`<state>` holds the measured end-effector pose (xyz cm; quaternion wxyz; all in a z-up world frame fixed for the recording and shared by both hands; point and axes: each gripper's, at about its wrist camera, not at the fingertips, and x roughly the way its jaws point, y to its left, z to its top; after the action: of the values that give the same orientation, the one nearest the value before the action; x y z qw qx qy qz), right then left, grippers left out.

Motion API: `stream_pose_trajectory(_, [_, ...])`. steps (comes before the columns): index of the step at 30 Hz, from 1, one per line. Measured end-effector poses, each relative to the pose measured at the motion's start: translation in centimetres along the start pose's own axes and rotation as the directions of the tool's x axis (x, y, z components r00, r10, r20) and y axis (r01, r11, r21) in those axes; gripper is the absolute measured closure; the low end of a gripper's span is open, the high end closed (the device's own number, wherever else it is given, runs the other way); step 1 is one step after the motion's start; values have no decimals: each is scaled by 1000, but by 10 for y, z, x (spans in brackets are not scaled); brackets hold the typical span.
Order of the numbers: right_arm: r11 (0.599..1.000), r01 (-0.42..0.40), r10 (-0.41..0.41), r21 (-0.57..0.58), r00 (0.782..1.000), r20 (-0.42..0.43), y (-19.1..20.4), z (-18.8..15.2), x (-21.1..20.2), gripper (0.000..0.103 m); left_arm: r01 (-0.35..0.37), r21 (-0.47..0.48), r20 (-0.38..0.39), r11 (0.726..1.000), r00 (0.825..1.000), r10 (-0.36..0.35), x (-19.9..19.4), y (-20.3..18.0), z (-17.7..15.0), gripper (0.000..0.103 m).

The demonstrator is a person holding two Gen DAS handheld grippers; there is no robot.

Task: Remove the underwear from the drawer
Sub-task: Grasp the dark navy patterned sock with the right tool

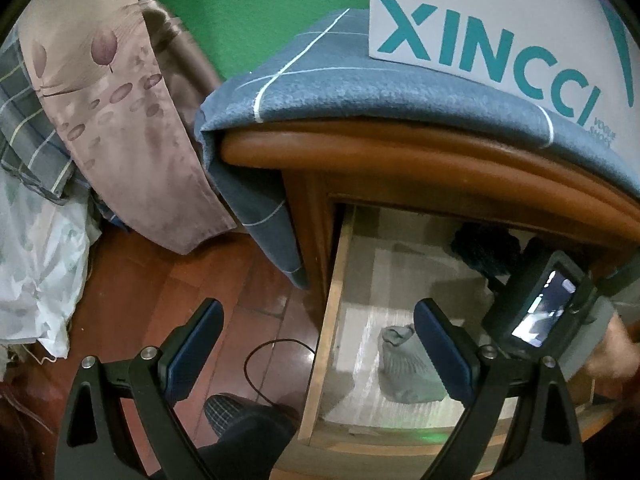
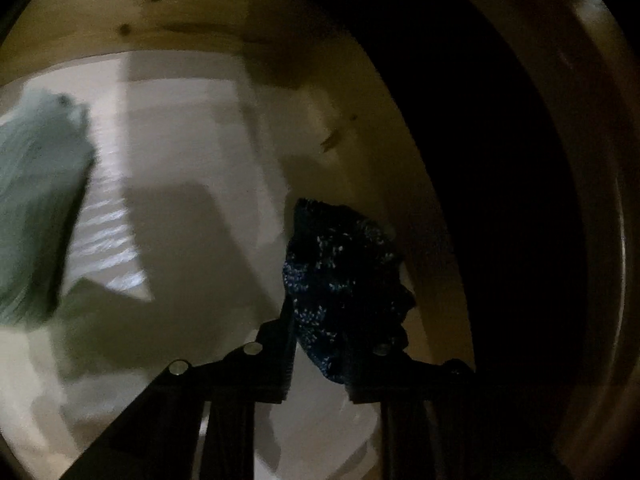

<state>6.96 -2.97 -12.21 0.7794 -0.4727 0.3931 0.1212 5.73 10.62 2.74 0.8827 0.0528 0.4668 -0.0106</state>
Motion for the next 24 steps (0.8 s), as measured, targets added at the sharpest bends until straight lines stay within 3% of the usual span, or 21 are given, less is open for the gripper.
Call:
stream_pose_trajectory(9, [981,-193,190,-16,977,-100,-4,-19,-34,87,17,37,0,999,1000,-17,1,-7,-3,8])
stream_pose_trajectory(15, [948,-292,305,128,947,-98,-19,-33,-76,87,87,94,-24,992,996,-85,4,-23,-7,8])
stream_pose_trajectory(18, [900,-348,374,264,926,-55,-37,-41,-96,87,142,91,-53,986,989,-138,9,-28,-9,8])
stream_pose_trajectory(22, [788,-407,433,462,900,54,-56,-63,-121,87,215,59,-85,975,974,-210,14,-32,-8,8])
stream_pose_trajectory(24, [736,-402,410,545,905,115,-62,-77,-134,87,255,23,-107,967,962,-252,16,-31,-8,8])
